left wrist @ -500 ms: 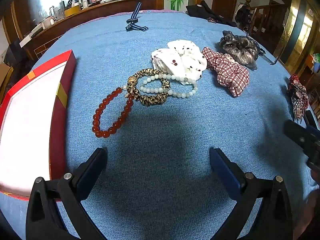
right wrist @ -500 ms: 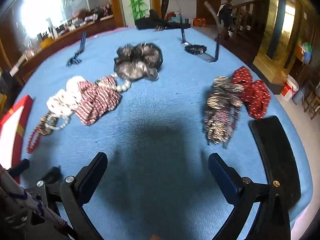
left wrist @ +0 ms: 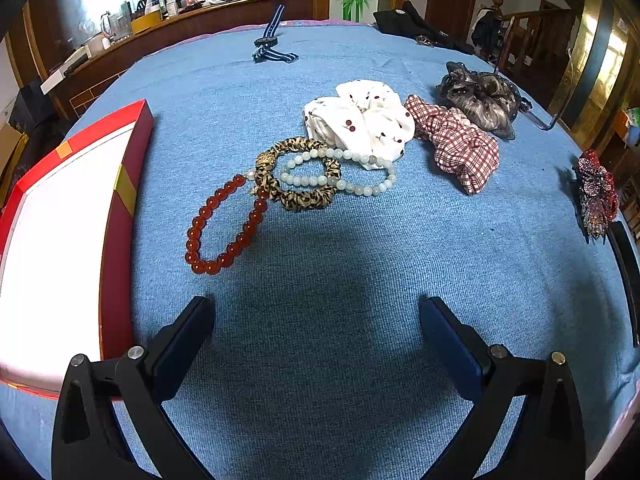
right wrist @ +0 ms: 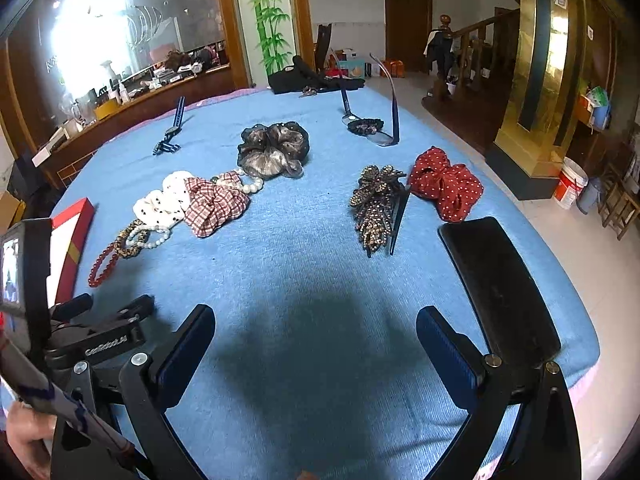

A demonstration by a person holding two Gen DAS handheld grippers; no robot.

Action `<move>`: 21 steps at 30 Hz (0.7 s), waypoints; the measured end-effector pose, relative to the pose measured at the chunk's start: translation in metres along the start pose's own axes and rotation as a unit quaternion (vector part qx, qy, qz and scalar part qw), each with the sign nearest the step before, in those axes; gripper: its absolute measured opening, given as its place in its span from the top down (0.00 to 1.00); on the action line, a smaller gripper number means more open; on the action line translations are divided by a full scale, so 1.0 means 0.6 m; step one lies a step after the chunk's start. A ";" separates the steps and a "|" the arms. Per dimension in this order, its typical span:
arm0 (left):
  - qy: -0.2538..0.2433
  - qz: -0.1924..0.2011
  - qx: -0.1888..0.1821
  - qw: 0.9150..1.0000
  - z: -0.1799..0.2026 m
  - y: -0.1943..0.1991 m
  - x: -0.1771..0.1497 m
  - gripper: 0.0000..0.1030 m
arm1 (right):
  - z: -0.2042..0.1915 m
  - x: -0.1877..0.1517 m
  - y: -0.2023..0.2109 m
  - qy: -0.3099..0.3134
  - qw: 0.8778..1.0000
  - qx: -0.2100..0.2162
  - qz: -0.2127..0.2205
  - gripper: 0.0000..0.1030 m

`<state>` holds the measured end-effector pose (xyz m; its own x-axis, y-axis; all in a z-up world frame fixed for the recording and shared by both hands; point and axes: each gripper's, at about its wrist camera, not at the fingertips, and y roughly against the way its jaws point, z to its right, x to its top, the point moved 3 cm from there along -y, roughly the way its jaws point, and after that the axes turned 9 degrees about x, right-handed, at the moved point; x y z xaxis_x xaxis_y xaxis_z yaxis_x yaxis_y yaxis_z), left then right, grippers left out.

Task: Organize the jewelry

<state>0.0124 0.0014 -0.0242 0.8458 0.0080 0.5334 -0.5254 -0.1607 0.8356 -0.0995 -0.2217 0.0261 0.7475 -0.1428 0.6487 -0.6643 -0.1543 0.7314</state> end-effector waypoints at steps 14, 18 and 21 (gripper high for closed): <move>0.002 0.187 0.013 0.982 -0.030 0.196 -0.045 0.00 | -0.013 -0.007 0.059 0.001 0.999 -0.020 0.026 0.01; 0.004 0.189 0.008 0.982 -0.035 0.204 -0.057 0.00 | -0.024 -0.009 0.065 0.009 0.999 -0.025 0.028 0.01; 0.013 0.193 0.003 0.981 -0.042 0.210 -0.064 0.00 | -0.029 -0.008 0.063 0.010 0.999 -0.023 0.026 0.01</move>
<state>-0.0884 0.0059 0.0638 0.5814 -0.0302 0.8131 -0.8056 -0.1619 0.5700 -0.1284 -0.2099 0.0544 0.7122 -0.1298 0.6898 -0.7016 -0.1027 0.7051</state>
